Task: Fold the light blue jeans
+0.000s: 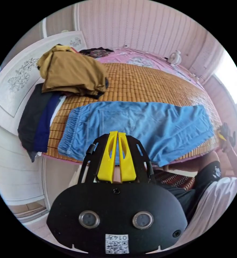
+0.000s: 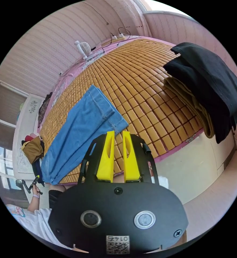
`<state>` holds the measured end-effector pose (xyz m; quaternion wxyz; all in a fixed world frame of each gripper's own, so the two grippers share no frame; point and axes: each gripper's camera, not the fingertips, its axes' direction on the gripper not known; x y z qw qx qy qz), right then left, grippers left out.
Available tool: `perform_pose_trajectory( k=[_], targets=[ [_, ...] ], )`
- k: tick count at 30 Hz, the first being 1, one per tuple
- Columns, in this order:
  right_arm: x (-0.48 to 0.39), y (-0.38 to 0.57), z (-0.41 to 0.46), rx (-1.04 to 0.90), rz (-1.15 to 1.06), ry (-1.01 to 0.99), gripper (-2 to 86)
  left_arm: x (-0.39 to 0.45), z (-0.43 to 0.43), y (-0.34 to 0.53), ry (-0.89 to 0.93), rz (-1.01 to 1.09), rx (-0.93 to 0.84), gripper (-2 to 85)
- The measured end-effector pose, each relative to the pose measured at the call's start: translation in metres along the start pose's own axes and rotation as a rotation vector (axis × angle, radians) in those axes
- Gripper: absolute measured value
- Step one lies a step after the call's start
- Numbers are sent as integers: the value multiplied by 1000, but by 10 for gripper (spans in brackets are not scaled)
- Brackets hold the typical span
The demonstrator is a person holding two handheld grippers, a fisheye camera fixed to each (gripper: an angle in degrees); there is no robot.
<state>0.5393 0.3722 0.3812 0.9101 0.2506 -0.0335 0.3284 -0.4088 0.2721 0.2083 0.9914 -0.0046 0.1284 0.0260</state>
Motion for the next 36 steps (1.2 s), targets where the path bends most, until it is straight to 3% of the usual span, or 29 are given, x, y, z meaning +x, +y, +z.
perform_pose_trajectory(
  k=[4,8,13,16,22,28,32,36],
  targets=[
    [-3,-26,31,-21,115,-157,106,100,36,-1,143,284,-79,-5],
    [-6,-42,44,-94,191,-69,33,158,62,-9,177,411,-110,8],
    [-47,-45,-30,-8,-107,-213,14,197,65,-25,224,539,-51,42],
    [-32,-28,-58,14,-130,-162,13,206,77,-32,203,565,-84,61],
    [40,3,-16,-138,130,-69,24,240,124,-40,81,672,-281,70],
    [34,21,-23,-96,88,-7,57,256,128,-48,75,706,-319,0],
    [23,33,-51,50,15,87,91,254,136,-41,74,684,-355,-1],
    [14,35,-32,-81,4,109,89,253,140,-42,89,621,-348,1]
  ],
)
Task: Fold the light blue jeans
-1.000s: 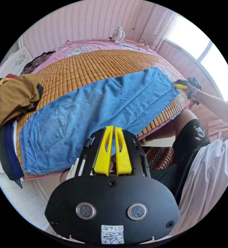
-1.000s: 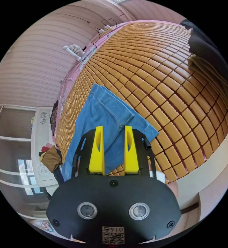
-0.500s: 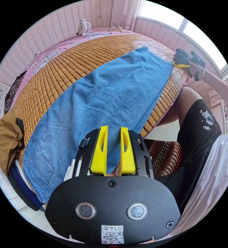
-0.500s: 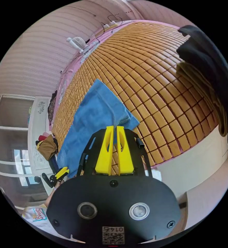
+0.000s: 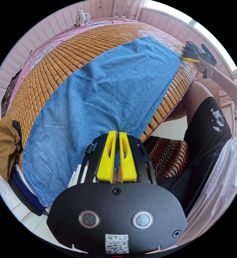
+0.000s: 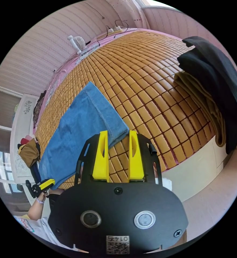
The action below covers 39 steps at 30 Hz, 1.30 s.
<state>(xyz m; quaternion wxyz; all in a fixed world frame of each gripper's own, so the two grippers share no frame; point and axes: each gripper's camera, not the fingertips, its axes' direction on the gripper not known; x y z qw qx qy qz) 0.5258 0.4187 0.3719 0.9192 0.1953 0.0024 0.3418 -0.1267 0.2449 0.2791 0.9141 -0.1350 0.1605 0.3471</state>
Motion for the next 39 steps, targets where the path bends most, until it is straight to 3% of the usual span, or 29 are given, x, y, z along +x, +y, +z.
perform_pose_trajectory(
  k=[5,8,12,15,19,24,33,37,39],
  targets=[
    [-39,9,1,-42,-166,142,37,2,3,-1,-15,11,4,0],
    [-51,21,-33,66,-232,119,30,3,1,2,21,46,31,6],
    [-27,63,-78,153,-148,-11,35,6,5,7,58,72,37,37],
    [3,85,-56,-16,-28,102,41,3,6,12,83,62,49,42],
    [-4,95,-71,52,-30,189,39,-7,-1,16,104,23,71,43],
    [-58,53,-57,87,-147,105,67,-15,7,19,105,3,24,43],
    [-138,-23,9,-45,-207,226,106,-35,7,38,158,-66,30,43],
    [-144,-21,8,-47,-201,186,76,-42,5,49,171,-73,34,41],
    [-145,-17,-3,-14,-202,180,17,-44,3,53,171,-66,48,38]
  ],
)
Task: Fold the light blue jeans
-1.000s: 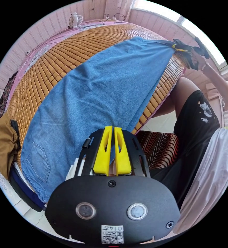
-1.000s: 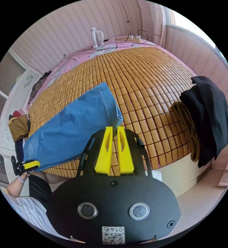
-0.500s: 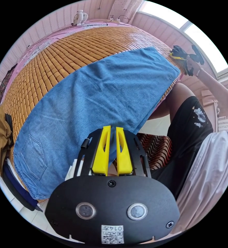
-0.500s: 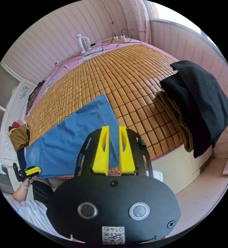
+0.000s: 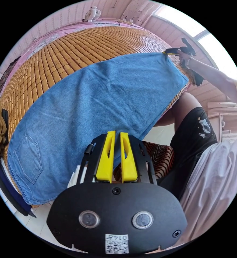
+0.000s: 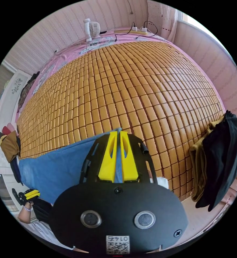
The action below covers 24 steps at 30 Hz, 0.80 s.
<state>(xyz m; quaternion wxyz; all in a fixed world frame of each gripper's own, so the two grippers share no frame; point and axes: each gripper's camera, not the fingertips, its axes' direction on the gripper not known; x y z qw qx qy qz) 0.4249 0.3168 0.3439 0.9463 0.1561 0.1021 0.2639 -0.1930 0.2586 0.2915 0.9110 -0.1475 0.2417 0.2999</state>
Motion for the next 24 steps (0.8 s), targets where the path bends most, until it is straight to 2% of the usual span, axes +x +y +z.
perform_pose_trajectory(
  k=[9,12,16,20,24],
  targets=[
    [-16,20,-13,85,248,-32,30,-7,-10,27,-8,-3,17,40],
    [-38,40,-40,188,259,67,17,-9,-19,46,-3,-22,51,41],
    [-75,78,-68,294,222,98,3,-11,-35,75,60,-65,142,42],
    [-154,113,-64,179,-31,-36,0,-24,-55,104,120,-111,232,44],
    [-267,135,-51,38,-351,-132,3,-63,-93,160,83,-134,353,62]
  ],
)
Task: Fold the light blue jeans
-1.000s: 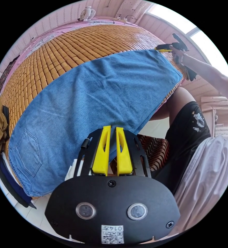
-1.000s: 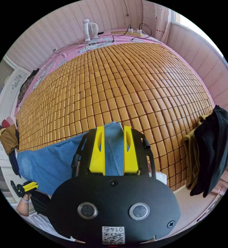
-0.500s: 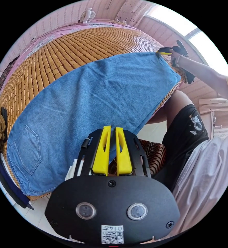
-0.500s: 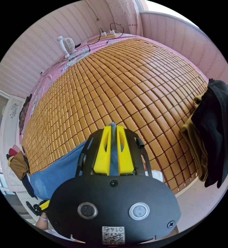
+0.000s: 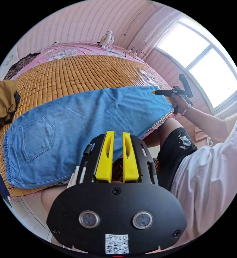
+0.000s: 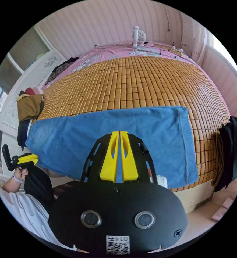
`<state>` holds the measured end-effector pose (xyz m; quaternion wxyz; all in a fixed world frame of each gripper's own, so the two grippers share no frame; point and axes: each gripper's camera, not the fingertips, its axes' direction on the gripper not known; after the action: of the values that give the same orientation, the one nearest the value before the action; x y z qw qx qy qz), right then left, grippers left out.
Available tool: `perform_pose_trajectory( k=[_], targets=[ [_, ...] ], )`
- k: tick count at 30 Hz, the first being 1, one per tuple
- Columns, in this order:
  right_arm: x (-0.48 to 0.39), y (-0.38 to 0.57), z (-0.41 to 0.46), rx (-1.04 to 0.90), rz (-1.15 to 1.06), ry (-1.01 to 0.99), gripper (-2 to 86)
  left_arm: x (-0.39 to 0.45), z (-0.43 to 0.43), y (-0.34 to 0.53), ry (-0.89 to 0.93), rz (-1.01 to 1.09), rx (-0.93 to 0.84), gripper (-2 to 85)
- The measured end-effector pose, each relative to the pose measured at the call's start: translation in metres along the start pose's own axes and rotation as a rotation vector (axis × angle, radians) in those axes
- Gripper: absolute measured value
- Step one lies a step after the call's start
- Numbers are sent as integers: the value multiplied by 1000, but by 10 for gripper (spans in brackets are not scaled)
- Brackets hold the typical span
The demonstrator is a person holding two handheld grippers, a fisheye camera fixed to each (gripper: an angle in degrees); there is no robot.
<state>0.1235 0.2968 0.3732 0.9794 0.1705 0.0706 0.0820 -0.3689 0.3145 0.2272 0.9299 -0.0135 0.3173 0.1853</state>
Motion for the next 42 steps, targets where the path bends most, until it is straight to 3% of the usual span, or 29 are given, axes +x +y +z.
perform_pose_trajectory(
  k=[7,12,21,25,28,33,38,42],
  targets=[
    [-203,-79,36,-88,-462,-241,58,-103,-113,96,-140,-203,202,93],
    [-395,-150,78,-195,-837,-360,120,-145,-155,150,-314,-213,292,130],
    [-614,-211,164,-305,-1099,-340,155,-224,-175,167,-314,-143,323,178],
    [-650,-227,201,-485,-1136,-330,126,-259,-177,158,-276,-113,304,185],
    [-660,-249,205,-532,-1148,-390,27,-276,-175,148,-295,-31,234,188],
    [-671,-282,183,-559,-1196,-597,6,-299,-180,133,-252,17,197,208],
    [-685,-280,140,-576,-1382,-837,3,-298,-195,119,-243,219,146,237],
    [-705,-265,100,-681,-1619,-1009,1,-291,-219,106,-61,346,131,142]
  ],
)
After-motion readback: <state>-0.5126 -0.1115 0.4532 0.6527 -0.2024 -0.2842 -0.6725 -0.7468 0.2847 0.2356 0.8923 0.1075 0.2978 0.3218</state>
